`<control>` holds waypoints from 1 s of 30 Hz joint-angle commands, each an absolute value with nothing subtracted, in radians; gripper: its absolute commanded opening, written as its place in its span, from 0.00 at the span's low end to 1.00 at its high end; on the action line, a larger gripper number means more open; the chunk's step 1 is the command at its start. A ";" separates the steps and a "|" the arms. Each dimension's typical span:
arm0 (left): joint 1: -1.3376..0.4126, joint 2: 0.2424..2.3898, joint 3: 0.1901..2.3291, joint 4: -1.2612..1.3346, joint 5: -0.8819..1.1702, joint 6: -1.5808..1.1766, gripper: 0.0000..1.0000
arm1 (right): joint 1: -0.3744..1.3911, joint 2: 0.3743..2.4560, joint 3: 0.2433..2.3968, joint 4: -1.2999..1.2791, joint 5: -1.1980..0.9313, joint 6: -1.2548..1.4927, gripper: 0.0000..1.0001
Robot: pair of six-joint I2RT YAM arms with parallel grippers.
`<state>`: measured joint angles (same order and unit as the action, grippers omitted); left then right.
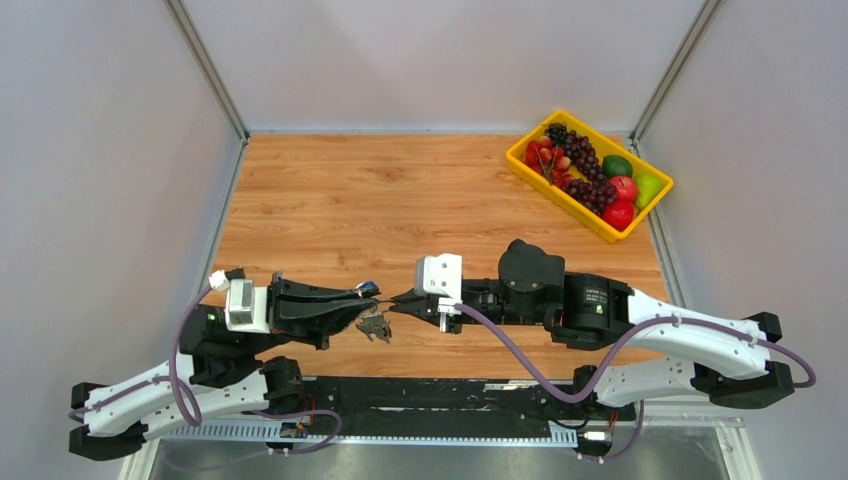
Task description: Put the keys on the keyring
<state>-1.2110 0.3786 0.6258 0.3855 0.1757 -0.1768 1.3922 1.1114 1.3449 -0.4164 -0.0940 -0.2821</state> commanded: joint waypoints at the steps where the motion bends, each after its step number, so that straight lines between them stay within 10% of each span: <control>1: -1.215 0.374 0.650 0.431 0.181 -0.188 0.00 | 1.390 1.114 1.391 -0.350 -0.075 -0.264 0.00; 30: -1.215 0.271 0.600 0.311 -0.064 -0.180 0.39 | 1.390 0.948 1.369 -0.307 0.131 -0.290 0.00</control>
